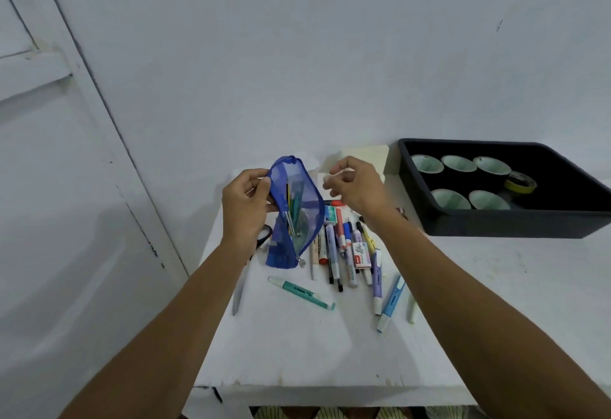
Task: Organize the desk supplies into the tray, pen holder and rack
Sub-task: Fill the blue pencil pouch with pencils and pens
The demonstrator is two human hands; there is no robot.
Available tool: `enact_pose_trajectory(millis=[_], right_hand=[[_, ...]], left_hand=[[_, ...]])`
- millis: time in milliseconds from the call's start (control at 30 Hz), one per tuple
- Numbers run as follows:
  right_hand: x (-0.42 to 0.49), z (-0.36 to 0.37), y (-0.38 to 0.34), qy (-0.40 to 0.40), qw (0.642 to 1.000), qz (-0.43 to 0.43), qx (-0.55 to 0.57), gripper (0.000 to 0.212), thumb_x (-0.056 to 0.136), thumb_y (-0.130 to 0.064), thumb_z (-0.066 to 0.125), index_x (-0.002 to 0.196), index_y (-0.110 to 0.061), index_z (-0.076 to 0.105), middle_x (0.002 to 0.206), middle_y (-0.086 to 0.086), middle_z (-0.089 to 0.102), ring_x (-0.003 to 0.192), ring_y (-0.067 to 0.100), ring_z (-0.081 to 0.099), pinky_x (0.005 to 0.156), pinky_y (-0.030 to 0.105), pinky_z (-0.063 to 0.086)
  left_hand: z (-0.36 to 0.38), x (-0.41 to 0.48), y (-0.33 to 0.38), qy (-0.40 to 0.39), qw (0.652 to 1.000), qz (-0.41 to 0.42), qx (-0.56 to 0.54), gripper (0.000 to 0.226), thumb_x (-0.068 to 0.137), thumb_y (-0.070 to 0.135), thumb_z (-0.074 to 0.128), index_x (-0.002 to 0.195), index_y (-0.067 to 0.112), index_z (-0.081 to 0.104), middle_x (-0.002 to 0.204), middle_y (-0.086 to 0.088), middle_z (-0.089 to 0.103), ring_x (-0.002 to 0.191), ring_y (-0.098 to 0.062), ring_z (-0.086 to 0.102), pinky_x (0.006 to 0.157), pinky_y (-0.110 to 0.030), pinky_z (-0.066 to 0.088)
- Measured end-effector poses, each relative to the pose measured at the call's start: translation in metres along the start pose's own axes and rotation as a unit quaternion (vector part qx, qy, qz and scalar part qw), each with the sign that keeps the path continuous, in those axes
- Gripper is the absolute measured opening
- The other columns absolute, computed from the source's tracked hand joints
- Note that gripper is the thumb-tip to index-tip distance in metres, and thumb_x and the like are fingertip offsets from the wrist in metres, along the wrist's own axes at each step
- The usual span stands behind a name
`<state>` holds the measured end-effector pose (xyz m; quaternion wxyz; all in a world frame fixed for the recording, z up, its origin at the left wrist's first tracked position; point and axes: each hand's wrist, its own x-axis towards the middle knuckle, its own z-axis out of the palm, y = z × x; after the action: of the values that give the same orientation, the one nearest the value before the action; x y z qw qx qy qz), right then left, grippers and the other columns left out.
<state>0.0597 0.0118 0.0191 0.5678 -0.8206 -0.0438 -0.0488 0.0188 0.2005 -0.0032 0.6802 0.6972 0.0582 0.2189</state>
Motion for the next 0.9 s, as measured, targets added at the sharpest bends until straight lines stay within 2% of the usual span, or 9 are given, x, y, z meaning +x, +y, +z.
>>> enact_pose_trajectory(millis=[67, 133, 233, 367, 467, 567, 633, 767, 900], right_hand=[[-0.002, -0.012, 0.030, 0.018, 0.996, 0.005, -0.088, 0.009, 0.088, -0.018, 0.068, 0.094, -0.015, 0.062, 0.088, 0.002, 0.070, 0.079, 0.018, 0.067, 0.066, 0.028, 0.054], [-0.009, -0.020, 0.060, -0.057, 0.977, 0.018, -0.204, 0.012, 0.089, -0.023, 0.067, 0.099, -0.020, 0.063, 0.094, -0.003, 0.066, 0.085, 0.016, 0.064, 0.074, 0.031, 0.056], [-0.023, -0.022, 0.092, -0.177, 0.916, 0.010, -0.360, 0.027, 0.084, -0.033, 0.069, 0.110, -0.031, 0.063, 0.109, -0.003, 0.059, 0.094, 0.014, 0.056, 0.084, 0.034, 0.053], [-0.034, -0.032, 0.110, -0.087, 0.934, 0.014, -0.346, 0.030, 0.085, -0.023, 0.067, 0.115, -0.030, 0.063, 0.115, -0.002, 0.056, 0.103, 0.017, 0.055, 0.087, 0.034, 0.052], [-0.035, -0.034, 0.113, -0.061, 0.937, -0.006, -0.345, 0.036, 0.088, -0.021, 0.063, 0.122, -0.034, 0.060, 0.128, -0.002, 0.054, 0.119, 0.020, 0.049, 0.098, 0.036, 0.044], [-0.034, -0.022, 0.108, -0.106, 0.915, -0.063, -0.385, 0.033, 0.092, -0.035, 0.057, 0.125, -0.042, 0.057, 0.138, -0.005, 0.046, 0.129, 0.020, 0.039, 0.104, 0.051, 0.035], [-0.032, -0.016, 0.106, -0.121, 0.894, -0.069, -0.426, 0.029, 0.095, -0.040, 0.051, 0.123, -0.041, 0.058, 0.140, -0.004, 0.043, 0.129, 0.020, 0.036, 0.103, 0.052, 0.031], [-0.028, -0.009, 0.102, -0.071, 0.899, -0.032, -0.430, 0.026, 0.094, -0.040, 0.054, 0.117, -0.031, 0.063, 0.135, 0.000, 0.050, 0.128, 0.021, 0.038, 0.106, 0.052, 0.026], [-0.025, 0.011, 0.096, -0.052, 0.871, 0.001, -0.489, 0.039, 0.091, -0.049, 0.052, 0.117, -0.022, 0.063, 0.133, 0.004, 0.049, 0.129, 0.025, 0.035, 0.107, 0.054, 0.023]], left_hand=[[0.002, -0.002, -0.002, -0.003, 1.000, -0.001, 0.003, 0.014, 0.095, 0.008, 0.054, 0.102, 0.005, 0.065, 0.082, -0.009, 0.070, 0.060, -0.015, 0.066, 0.061, -0.036, 0.060], [0.004, -0.003, -0.004, -0.001, 1.000, -0.006, 0.004, 0.014, 0.095, 0.008, 0.054, 0.103, 0.005, 0.065, 0.084, -0.010, 0.070, 0.062, -0.016, 0.066, 0.061, -0.037, 0.060], [0.009, -0.006, -0.005, 0.006, 1.000, -0.018, 0.015, 0.015, 0.096, 0.009, 0.054, 0.105, 0.005, 0.065, 0.085, -0.010, 0.070, 0.062, -0.014, 0.066, 0.059, -0.033, 0.060], [0.016, -0.009, -0.002, 0.008, 1.000, -0.020, 0.007, 0.014, 0.095, 0.007, 0.054, 0.103, 0.006, 0.065, 0.082, -0.008, 0.069, 0.059, -0.012, 0.065, 0.055, -0.027, 0.057], [0.021, -0.010, -0.003, 0.008, 1.000, -0.018, 0.008, 0.014, 0.095, 0.007, 0.054, 0.104, 0.008, 0.065, 0.083, -0.007, 0.069, 0.062, -0.014, 0.065, 0.058, -0.031, 0.059], [0.025, -0.011, -0.004, 0.003, 1.000, -0.024, 0.011, 0.014, 0.095, 0.007, 0.054, 0.103, 0.009, 0.066, 0.085, -0.006, 0.070, 0.065, -0.016, 0.066, 0.062, -0.036, 0.061], [0.027, -0.011, -0.004, 0.002, 1.000, -0.025, 0.015, 0.014, 0.095, 0.008, 0.055, 0.103, 0.009, 0.066, 0.085, -0.006, 0.070, 0.066, -0.016, 0.067, 0.063, -0.038, 0.061], [0.026, -0.010, -0.005, 0.007, 0.999, -0.021, 0.028, 0.014, 0.095, 0.010, 0.056, 0.104, 0.010, 0.065, 0.087, -0.006, 0.070, 0.069, -0.019, 0.068, 0.065, -0.039, 0.061], [0.023, -0.008, -0.005, 0.011, 0.999, -0.017, 0.043, 0.015, 0.096, 0.013, 0.056, 0.107, 0.009, 0.065, 0.092, -0.007, 0.071, 0.075, -0.023, 0.070, 0.068, -0.040, 0.062]])
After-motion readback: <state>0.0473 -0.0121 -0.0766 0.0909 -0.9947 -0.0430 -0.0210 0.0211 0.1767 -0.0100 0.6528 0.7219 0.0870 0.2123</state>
